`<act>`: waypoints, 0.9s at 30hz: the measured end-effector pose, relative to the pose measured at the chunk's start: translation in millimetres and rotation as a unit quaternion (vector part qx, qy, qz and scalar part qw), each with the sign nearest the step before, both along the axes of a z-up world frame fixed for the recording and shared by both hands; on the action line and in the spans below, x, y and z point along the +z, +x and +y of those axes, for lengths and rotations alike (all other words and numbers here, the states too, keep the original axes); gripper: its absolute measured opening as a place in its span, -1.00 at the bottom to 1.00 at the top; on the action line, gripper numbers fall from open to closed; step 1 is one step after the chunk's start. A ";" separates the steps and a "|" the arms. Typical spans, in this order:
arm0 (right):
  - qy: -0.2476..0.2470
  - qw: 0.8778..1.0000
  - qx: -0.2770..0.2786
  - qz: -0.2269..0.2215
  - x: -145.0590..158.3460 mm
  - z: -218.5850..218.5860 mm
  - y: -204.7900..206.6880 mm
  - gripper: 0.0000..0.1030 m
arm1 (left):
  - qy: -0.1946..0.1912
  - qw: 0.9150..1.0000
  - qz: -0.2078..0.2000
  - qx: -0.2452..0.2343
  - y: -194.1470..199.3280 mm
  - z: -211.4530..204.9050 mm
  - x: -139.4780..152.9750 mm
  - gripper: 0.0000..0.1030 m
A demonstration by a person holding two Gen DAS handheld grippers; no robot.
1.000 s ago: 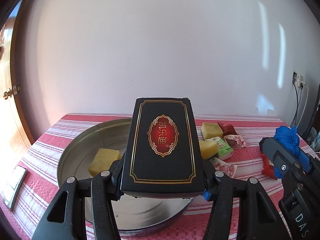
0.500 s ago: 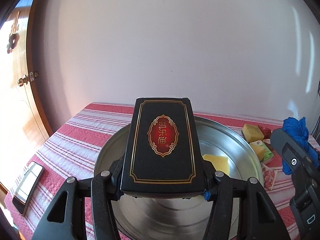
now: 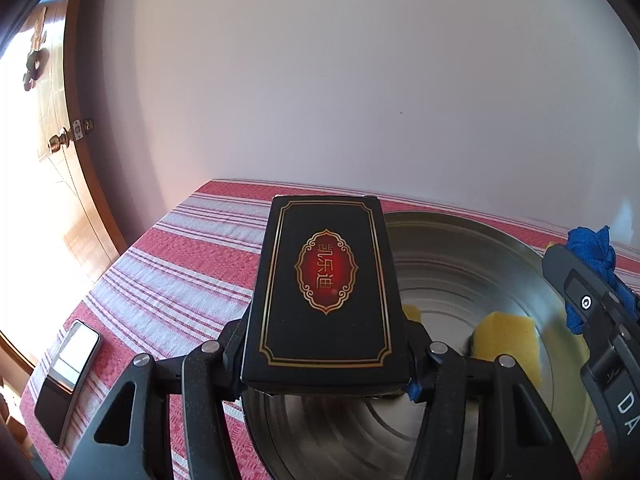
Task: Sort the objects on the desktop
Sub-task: 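Carry the black box and blue cloth over the silver tin, then open both tools to release the box and cloth into the tin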
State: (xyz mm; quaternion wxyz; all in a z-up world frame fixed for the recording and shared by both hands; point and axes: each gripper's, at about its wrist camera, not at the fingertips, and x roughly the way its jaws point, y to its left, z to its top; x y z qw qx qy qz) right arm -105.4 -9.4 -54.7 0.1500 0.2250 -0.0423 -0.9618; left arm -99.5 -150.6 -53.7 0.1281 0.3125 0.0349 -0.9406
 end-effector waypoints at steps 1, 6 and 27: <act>0.003 1.000 0.002 -0.003 -1.2 -1.6 -2.2 -0.29 | -0.001 1.000 -0.005 0.003 -2.0 -1.4 -1.3 0.15; -0.009 1.000 0.010 0.004 -4.4 2.2 -4.2 -0.25 | 0.015 1.000 -0.010 0.008 -4.3 -5.4 -2.4 0.26; -0.025 0.989 -0.071 0.130 4.0 27.2 33.7 0.95 | -0.022 0.996 0.080 0.038 15.5 -9.2 1.0 0.66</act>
